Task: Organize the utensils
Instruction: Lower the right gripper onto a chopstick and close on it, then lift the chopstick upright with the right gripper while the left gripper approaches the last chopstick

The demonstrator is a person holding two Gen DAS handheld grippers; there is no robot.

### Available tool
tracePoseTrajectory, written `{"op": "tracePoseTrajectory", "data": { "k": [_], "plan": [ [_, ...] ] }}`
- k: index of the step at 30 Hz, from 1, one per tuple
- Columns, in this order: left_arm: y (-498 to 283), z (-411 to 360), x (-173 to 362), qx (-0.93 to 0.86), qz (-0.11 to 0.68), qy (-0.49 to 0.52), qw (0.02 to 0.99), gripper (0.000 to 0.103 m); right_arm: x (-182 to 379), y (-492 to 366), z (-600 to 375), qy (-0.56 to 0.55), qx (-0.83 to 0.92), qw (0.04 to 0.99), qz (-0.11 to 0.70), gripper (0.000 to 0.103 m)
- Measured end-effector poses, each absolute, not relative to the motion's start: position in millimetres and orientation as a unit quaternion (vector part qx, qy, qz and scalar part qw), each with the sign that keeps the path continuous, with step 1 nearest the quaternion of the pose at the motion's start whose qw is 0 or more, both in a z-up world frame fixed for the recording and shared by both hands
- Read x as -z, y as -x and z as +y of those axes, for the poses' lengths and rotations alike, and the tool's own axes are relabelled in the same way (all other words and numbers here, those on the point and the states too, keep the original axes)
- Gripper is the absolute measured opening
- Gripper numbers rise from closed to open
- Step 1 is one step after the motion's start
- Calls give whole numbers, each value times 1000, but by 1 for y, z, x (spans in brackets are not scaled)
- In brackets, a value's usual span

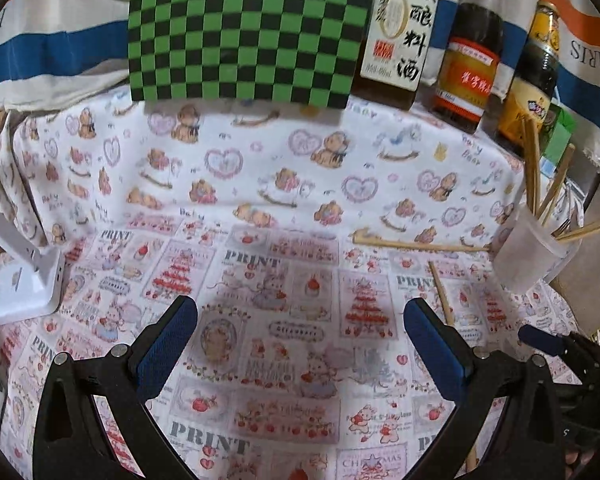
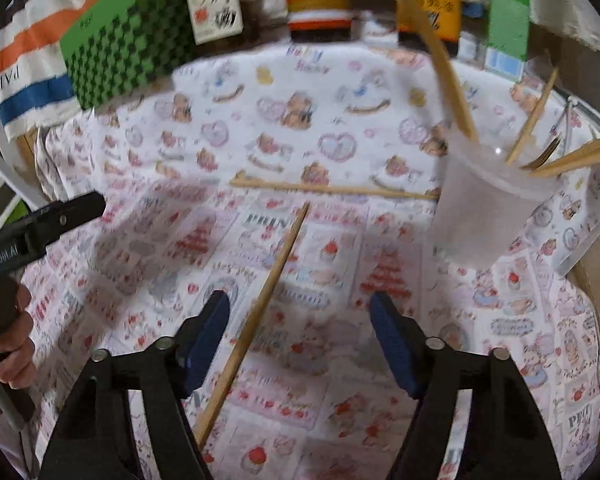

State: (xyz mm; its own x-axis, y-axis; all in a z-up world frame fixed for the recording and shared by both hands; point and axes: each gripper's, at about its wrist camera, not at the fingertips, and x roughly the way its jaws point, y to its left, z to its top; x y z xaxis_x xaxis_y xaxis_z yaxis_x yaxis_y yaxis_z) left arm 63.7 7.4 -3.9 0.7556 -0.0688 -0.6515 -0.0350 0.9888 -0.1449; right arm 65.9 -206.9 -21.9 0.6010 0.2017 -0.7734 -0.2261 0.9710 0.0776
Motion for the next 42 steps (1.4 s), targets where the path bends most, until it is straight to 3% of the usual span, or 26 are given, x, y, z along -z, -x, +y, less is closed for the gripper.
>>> {"op": "tracePoseTrajectory", "data": {
  "k": [7, 10, 16, 22, 24, 33, 42],
  "plan": [
    [-66, 10, 7, -13, 351, 57, 934, 102, 30, -60, -200, 16, -131, 884, 449, 60],
    [-65, 8, 6, -15, 347, 45, 937, 102, 39, -59, -191, 22, -153, 871, 467, 50],
    [-62, 11, 4, -25, 336, 44, 940, 102, 46, -53, -180, 44, -161, 867, 470, 44],
    [-60, 16, 1, -33, 332, 55, 941, 102, 49, -51, -174, 76, -154, 866, 469, 26],
    [-59, 17, -1, -37, 328, 53, 943, 102, 50, -50, -175, 81, -147, 870, 464, 12],
    [-58, 11, -2, -34, 323, 34, 945, 102, 34, -50, -190, 44, -142, 892, 427, 8],
    [-54, 16, -9, -43, 306, 41, 950, 102, -12, -31, -218, -19, -127, 946, 298, 8]
  ]
}}
